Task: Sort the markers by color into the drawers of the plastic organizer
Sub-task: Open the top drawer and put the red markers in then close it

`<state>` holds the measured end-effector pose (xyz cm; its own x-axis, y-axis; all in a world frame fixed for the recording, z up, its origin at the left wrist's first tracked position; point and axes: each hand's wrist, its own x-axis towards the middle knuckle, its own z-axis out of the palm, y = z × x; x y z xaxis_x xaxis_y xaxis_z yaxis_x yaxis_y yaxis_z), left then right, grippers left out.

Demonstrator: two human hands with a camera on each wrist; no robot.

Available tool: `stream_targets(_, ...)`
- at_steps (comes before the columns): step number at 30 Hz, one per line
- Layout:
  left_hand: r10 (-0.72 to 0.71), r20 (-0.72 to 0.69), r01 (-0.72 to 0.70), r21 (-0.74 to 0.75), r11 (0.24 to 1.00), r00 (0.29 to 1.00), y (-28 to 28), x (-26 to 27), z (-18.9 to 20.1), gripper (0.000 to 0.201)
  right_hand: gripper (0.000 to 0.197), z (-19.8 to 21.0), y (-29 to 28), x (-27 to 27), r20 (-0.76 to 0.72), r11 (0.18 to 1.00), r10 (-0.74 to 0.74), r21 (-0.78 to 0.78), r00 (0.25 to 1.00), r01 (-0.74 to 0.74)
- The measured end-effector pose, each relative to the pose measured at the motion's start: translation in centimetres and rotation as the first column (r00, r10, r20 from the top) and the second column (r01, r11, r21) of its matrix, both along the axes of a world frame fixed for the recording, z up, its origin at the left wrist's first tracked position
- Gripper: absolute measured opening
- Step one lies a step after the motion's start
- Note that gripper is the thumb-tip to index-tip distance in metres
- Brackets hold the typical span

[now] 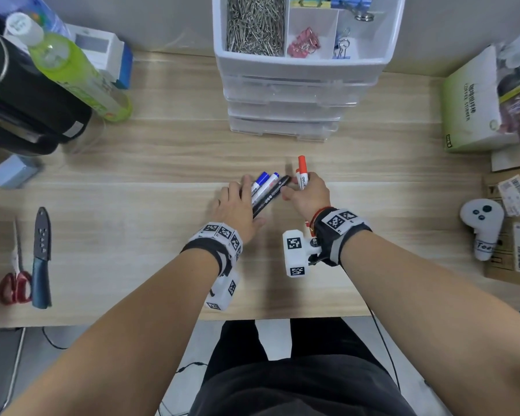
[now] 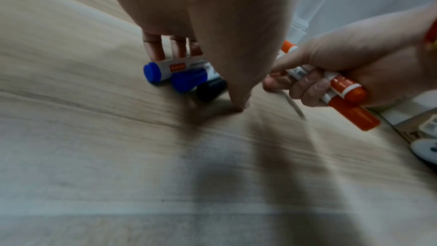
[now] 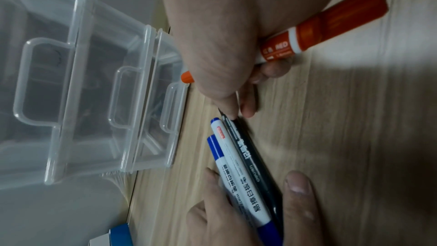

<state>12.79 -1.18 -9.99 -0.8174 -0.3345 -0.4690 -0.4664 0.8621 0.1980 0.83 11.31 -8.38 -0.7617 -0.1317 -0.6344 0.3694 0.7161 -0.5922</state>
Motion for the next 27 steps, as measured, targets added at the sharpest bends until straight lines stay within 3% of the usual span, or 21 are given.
stream_targets(6, 0.1, -0.012, -0.098, 0.144, 0.985, 0.995, -1.0, -0.3, 1.2, 0.096, 0.025, 1.4, 0.2, -0.6, 0.039, 0.995, -0.048, -0.086, 0.998, 0.051)
stream_targets(9, 0.304, -0.116, -0.257, 0.308, 0.916, 0.946, -2.3, -2.1, 3.3, 0.087, 0.021, 3.9, -0.1, -1.9, 0.136, 0.922, -0.299, -0.213, 0.945, 0.322)
stream_targets(10, 0.414, -0.2, -0.318, 0.382, 0.868, 0.888, -3.0, -3.0, 4.3, 0.083, 0.021, 5.0, -0.3, -2.5, 0.207, 0.864, -0.383, -0.264, 0.9, 0.429)
stream_targets(12, 0.607, -0.361, -0.401, 0.501, 0.767, 0.708, -4.5, -5.3, 7.3, 0.073, 0.023, 7.2, -1.0, -3.7, 0.354, 0.727, -0.452, -0.386, 0.819, 0.568)
stream_targets(14, 0.694, -0.479, -0.42, 0.562, 0.712, 0.537, -6.2, -7.6, 10.5, 0.071, 0.019, 8.7, -2.0, -4.8, 0.471, 0.598, -0.417, -0.502, 0.778, 0.625)
stream_targets(16, 0.694, -0.562, -0.378, 0.585, 0.718, 0.449, -7.5, -9.4, 13.5, 0.07, 0.011, 10.1, -3.0, -5.5, 0.539, 0.53, -0.364, -0.55, 0.759, 0.645)
stream_targets(17, 0.659, -0.602, -0.342, 0.566, 0.75, 0.45, -8.0, -10.0, 14.6, 0.068, 0.015, 10.7, -3.4, -5.5, 0.567, 0.513, -0.344, -0.554, 0.748, 0.656)
stream_targets(19, 0.539, -0.652, -0.287, 0.46, 0.84, 0.533, -8.5, -10.7, 15.9, 0.059, 0.03, 11.5, -4.0, -5.2, 0.604, 0.497, -0.331, -0.541, 0.725, 0.678)
stream_targets(22, 0.396, -0.628, -0.245, 0.317, 0.916, 0.669, -8.9, -11.2, 16.2, 0.038, 0.011, 12.5, -4.6, -4.4, 0.633, 0.462, -0.308, -0.553, 0.71, 0.694)
stream_targets(27, 0.369, -0.615, -0.223, 0.304, 0.926, 0.697, -9.1, -11.2, 15.4, 0.029, 0.015, 13.1, -5.3, -4.3, 0.639, 0.469, -0.314, -0.539, 0.702, 0.7)
